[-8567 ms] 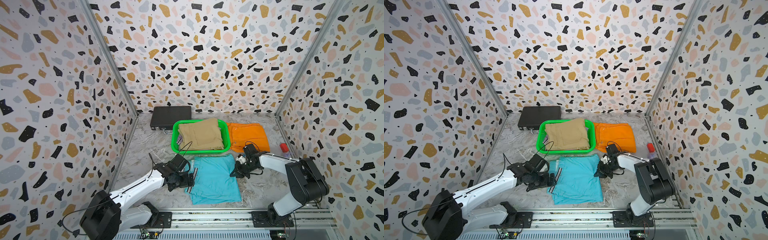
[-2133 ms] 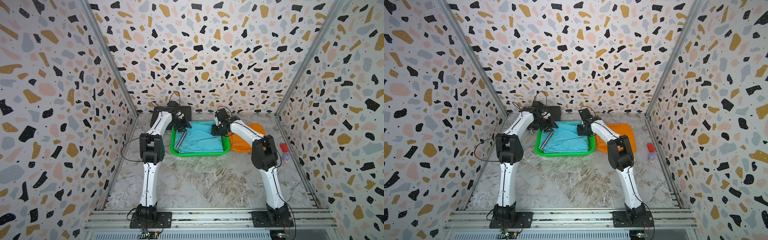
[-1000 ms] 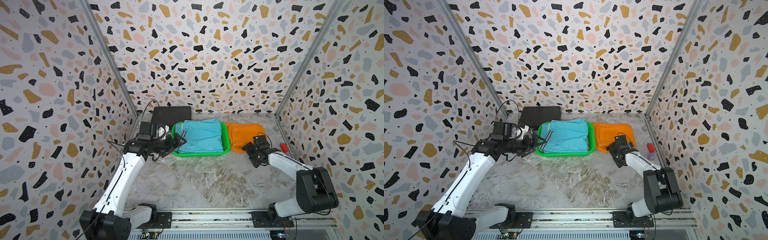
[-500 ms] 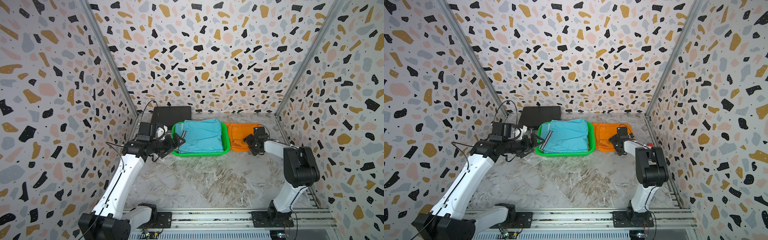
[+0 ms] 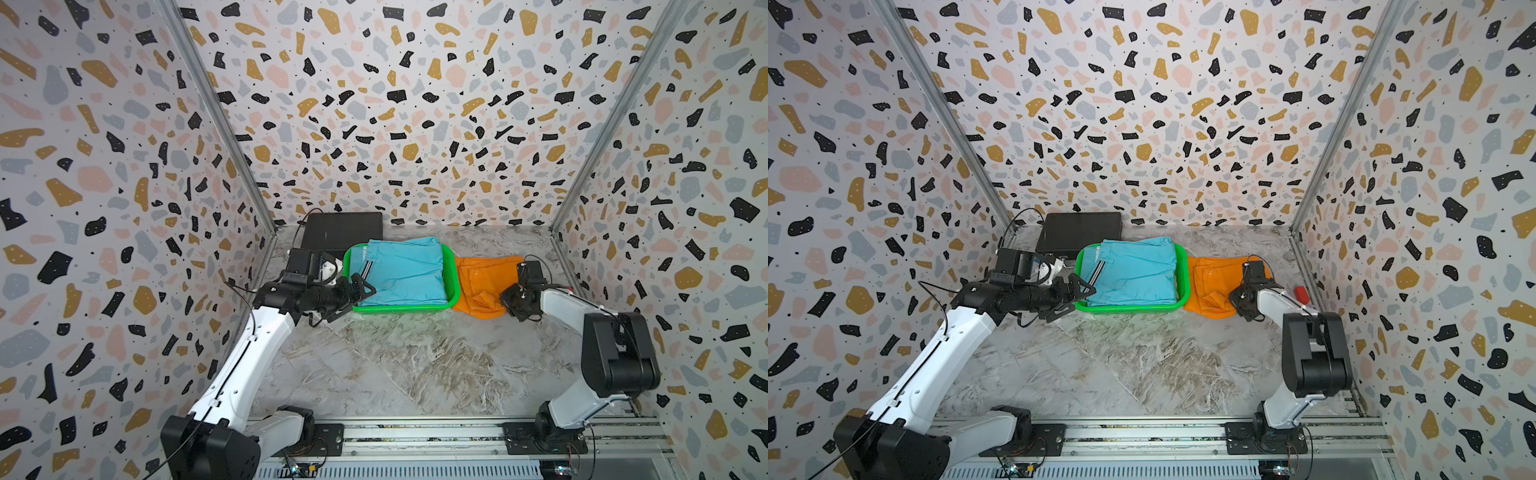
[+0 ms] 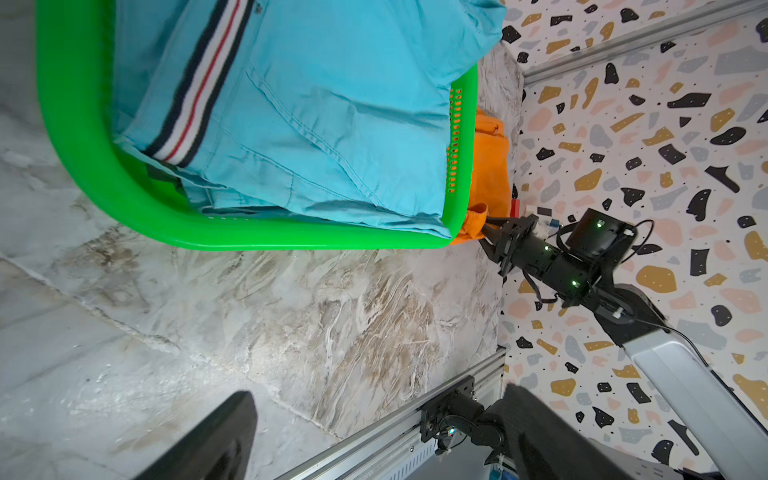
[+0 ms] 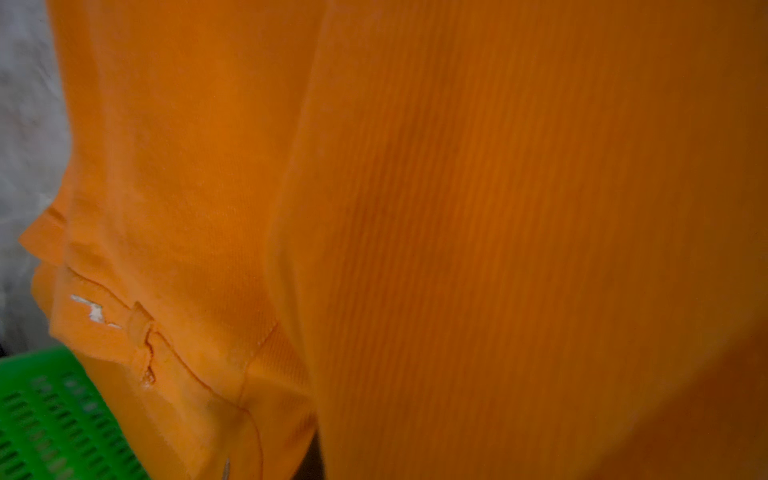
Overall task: Put the folded long pants in the basket
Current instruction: Move the long pant to the center of the board.
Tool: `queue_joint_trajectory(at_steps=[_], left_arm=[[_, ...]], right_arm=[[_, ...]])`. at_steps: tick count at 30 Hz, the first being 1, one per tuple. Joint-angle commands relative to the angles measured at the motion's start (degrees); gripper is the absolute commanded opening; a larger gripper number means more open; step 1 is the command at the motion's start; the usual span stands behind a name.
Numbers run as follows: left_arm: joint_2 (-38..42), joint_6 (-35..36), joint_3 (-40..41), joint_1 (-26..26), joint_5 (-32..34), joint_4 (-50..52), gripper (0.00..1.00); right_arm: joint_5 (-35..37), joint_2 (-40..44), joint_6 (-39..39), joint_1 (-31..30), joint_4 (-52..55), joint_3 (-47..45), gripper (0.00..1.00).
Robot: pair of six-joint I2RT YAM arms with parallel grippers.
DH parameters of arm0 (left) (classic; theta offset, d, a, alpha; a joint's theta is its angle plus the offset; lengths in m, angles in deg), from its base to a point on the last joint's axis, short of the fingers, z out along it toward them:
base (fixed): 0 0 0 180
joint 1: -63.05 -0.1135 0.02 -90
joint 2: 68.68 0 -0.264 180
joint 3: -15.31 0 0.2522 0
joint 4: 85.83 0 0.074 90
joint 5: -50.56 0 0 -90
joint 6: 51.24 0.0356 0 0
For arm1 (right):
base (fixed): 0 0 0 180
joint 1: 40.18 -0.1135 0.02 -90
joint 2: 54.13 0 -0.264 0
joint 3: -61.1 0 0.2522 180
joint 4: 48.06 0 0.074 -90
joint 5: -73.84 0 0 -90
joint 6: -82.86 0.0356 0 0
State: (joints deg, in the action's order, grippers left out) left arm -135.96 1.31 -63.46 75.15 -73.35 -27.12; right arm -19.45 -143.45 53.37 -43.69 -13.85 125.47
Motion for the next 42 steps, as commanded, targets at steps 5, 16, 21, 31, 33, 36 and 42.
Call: queue_joint_trajectory(at_steps=[5,16,21,31,33,36,42], left_arm=[[-0.6,-4.2,2.7,7.8,1.9,-5.6,0.97],[-5.1,-17.6,18.4,23.5,8.3,-27.3,1.00],[-6.9,-20.3,24.3,25.6,10.0,-33.0,1.00],[-4.6,-26.8,33.4,30.0,11.8,-40.9,1.00],[-4.2,-27.3,34.0,30.3,12.1,-41.3,1.00],[-4.6,-27.2,34.3,30.2,12.6,-42.2,1.00],[-8.9,-28.5,34.5,30.2,12.5,-43.6,0.99]], right_arm=[[-14.3,18.5,-3.7,0.3,21.5,-14.9,0.00],[-27.4,30.1,-6.4,-2.2,27.9,-25.7,0.00],[-27.1,32.0,-11.1,-4.9,36.8,-25.7,0.00],[-29.8,27.3,4.8,-12.9,12.5,-27.5,0.00],[-28.7,23.7,7.5,-17.4,8.7,-25.3,0.00],[-28.2,18.0,8.4,-21.9,6.6,-21.3,0.00],[-25.9,21.9,8.3,-22.5,6.3,-20.0,0.48]])
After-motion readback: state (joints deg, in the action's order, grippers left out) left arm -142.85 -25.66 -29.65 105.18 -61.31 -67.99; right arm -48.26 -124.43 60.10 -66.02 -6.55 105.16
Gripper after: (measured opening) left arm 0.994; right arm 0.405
